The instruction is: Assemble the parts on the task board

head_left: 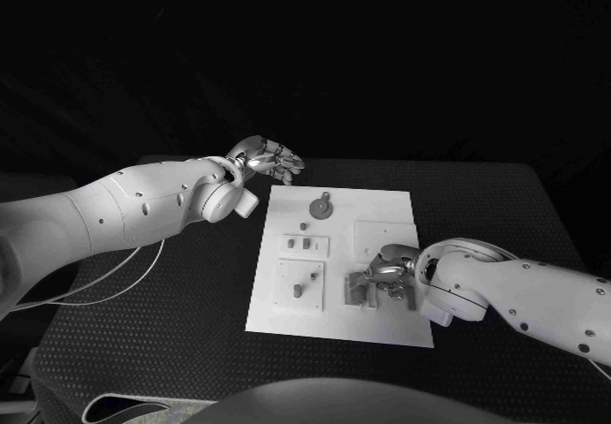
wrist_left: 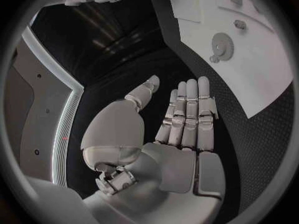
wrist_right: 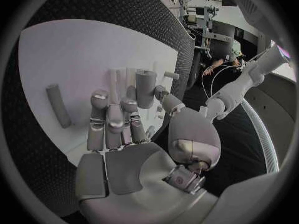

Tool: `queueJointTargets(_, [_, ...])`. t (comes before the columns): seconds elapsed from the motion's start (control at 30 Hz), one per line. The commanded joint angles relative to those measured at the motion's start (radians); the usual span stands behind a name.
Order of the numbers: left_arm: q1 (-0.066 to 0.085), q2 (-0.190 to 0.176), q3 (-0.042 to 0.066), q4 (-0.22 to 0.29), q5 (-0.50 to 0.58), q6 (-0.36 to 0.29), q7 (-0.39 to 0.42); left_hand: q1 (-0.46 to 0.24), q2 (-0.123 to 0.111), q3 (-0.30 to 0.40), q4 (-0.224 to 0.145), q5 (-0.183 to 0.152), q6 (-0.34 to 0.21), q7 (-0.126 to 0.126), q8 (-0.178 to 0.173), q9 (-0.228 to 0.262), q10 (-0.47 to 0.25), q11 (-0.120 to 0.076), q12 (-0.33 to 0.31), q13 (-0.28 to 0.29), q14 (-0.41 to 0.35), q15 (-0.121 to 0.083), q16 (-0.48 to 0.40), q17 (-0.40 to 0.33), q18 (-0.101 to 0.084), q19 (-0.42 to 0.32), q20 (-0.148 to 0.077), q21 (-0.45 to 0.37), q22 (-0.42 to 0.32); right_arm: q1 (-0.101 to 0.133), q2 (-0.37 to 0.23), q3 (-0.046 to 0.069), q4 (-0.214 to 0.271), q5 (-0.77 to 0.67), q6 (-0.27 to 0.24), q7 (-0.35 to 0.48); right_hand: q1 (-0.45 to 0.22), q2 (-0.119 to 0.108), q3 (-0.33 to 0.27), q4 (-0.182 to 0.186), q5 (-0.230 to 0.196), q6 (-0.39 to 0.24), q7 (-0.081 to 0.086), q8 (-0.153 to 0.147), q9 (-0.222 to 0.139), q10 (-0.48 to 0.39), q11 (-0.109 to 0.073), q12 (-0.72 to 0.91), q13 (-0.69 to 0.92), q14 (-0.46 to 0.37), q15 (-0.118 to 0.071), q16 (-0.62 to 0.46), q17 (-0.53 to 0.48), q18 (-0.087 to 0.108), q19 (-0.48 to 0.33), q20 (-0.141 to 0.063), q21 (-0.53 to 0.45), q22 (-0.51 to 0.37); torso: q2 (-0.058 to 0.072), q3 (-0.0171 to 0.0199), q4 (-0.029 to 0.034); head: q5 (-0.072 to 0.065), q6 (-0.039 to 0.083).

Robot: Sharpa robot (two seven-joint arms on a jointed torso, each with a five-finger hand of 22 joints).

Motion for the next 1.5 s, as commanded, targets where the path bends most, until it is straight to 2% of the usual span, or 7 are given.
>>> queueJointTargets(0.03, [0.001,0.002,0.001,0.002,0.005,0.007,0.012,-0.009,-0.004,-0.001,0.004,0.005,-0.005,0.001,0.005,-0.001,-0.004,-0.001,0.001,-0.001,0.0,0.006,-0.006,0.002,0.016,-0.003,0.004,-0.007,0.001,-0.007,0.004,-0.004,-0.002,-0.008,0.017,0.0,-0.003,0.006,0.0,0.008,0.005,0.017,0.016,-0.007,-0.002,-0.008,0.002,0.001,-0.001,-0.01,0.001,-0.001,-0.002,0.028,-0.008,0.001,-0.006,0.018,0.0,0.0003,-0.0002,0.0,0.0])
queueJointTargets(0.2, [0.001,0.002,0.001,0.002,0.005,0.007,0.011,-0.009,-0.004,-0.001,0.004,0.005,-0.005,0.001,0.005,-0.002,-0.004,-0.001,0.001,-0.001,0.0,0.006,-0.006,0.002,0.016,-0.003,0.004,-0.007,0.001,-0.007,0.005,-0.004,-0.004,-0.008,0.023,-0.001,-0.012,-0.001,-0.002,0.013,0.005,0.015,0.017,-0.01,-0.003,-0.011,0.003,0.001,-0.002,-0.016,0.002,-0.002,-0.008,0.028,-0.011,0.002,-0.007,0.017,0.0,0.0001,0.0002,-0.001,-0.002])
queueJointTargets(0.43, [0.001,0.002,0.001,0.002,0.005,0.009,0.011,-0.009,-0.004,-0.001,0.004,0.005,-0.005,0.001,0.005,-0.002,-0.004,0.0,0.001,-0.001,0.0,0.006,-0.007,0.003,0.016,-0.003,0.004,-0.007,0.001,-0.008,0.007,-0.005,-0.007,-0.005,0.03,-0.001,-0.042,-0.043,0.0,0.044,0.005,0.007,0.02,-0.018,-0.006,-0.021,0.006,0.0,-0.008,-0.029,0.004,-0.005,-0.018,0.028,-0.016,0.003,-0.012,0.016,0.0,0.0006,-0.0009,0.0,-0.004])
queueJointTargets(0.67, [0.001,0.002,0.001,0.001,0.005,0.007,0.01,-0.009,-0.004,-0.001,0.005,0.005,-0.004,0.001,0.006,-0.002,-0.004,-0.001,0.001,-0.001,0.0,0.006,-0.008,0.004,0.017,-0.003,0.004,-0.007,0.002,-0.008,0.007,-0.005,-0.007,-0.004,0.03,-0.001,-0.059,-0.069,0.007,0.07,0.005,0.003,0.022,-0.022,-0.006,-0.025,0.007,0.002,-0.012,-0.031,0.005,-0.004,-0.019,0.028,-0.015,0.001,-0.013,0.015,0.0,0.0008,-0.001,0.001,-0.003])
queueJointTargets(0.93, [0.001,0.002,0.001,0.001,0.005,0.008,0.009,-0.009,-0.004,-0.001,0.005,0.005,-0.005,0.001,0.006,-0.002,-0.004,-0.001,0.001,-0.001,0.0,0.006,-0.008,0.004,0.017,-0.003,0.004,-0.008,0.002,-0.008,0.007,-0.005,-0.007,-0.004,0.035,0.0,-0.06,-0.089,0.015,0.081,0.005,-0.003,0.024,-0.027,-0.007,-0.03,0.009,0.002,-0.014,-0.034,0.006,-0.005,-0.02,0.028,-0.017,0.001,-0.013,0.016,0.0,0.0008,-0.0005,0.001,-0.004])
queueJointTargets(1.5, [0.001,0.003,0.001,0.0,0.005,0.008,0.009,-0.009,-0.004,-0.001,0.005,0.005,-0.005,0.001,0.006,-0.002,-0.004,-0.001,0.001,-0.002,0.0,0.006,-0.009,0.006,0.017,-0.003,0.005,-0.008,0.002,-0.008,0.006,-0.007,-0.008,-0.004,0.042,0.0,-0.051,-0.083,0.019,0.079,0.004,-0.004,0.025,-0.027,-0.006,-0.033,0.01,0.004,-0.016,-0.036,0.007,-0.004,-0.02,0.028,-0.018,0.0,-0.013,0.016,0.0,0.0009,-0.0011,0.004,-0.009])
